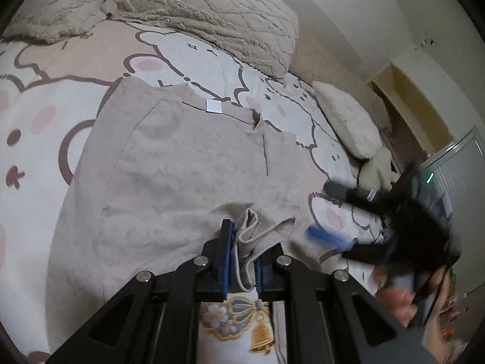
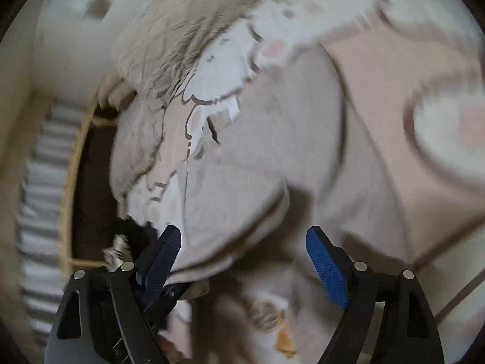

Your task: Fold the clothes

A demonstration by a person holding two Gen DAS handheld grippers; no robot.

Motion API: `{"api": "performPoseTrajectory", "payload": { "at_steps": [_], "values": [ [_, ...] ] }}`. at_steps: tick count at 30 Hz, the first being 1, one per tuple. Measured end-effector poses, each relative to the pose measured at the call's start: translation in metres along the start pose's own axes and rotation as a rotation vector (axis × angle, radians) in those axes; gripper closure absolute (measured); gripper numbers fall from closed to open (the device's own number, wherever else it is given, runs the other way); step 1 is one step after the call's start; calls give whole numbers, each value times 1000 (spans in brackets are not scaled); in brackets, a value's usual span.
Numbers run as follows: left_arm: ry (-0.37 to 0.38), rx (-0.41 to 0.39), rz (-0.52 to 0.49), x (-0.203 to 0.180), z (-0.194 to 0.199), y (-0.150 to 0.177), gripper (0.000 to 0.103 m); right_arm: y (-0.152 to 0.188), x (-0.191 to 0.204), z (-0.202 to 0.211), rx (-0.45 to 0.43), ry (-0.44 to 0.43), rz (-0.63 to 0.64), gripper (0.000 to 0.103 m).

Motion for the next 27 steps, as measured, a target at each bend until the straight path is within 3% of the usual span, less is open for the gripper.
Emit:
{"api": "performPoseTrajectory", "payload": {
  "at_steps": [2,4,5,6,8,13,17,21,27],
  "values": [
    [0,-3,2,-2,0,2,91,8,-12,-11,9,-60,-121,22],
    [-8,-14,3,-3,1,2,91,14,-15,-28,39,-95,-192,38],
    [-16,-22,0,-4,1,2,91,14,-15,-37,50,-92,-198,55],
    [-26,-33,-1,-4,2,1,91,11,-13,-45,50,-78,-177,81],
    [-52,-62,5,-4,2,-5,91,-2,-4,-52,13,-8,-55,97],
    [-80,-148,-12,-34,-15,-27,91,-45,70,-36,-153,106,440,99],
    [-66,-91,11,-56,-55,-17,91,-79,91,-23,-226,220,690,99],
    [-109,-31,-65,-65,-86,9,91,-93,37,-32,-171,365,753,99],
    [-148,67,-86,-62,-103,45,87,-84,-28,-59,-103,423,692,99]
  ]
}}
Point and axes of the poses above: each gripper's, at about its wrist camera, not at the fingertips, and z roughly against the way its jaws point, x to its left, y to its underside, the point moved 10 cm from there along -z, roughly the way its jaws point, and after that the axes turned 13 degrees about -x, right-handed, at the moved point
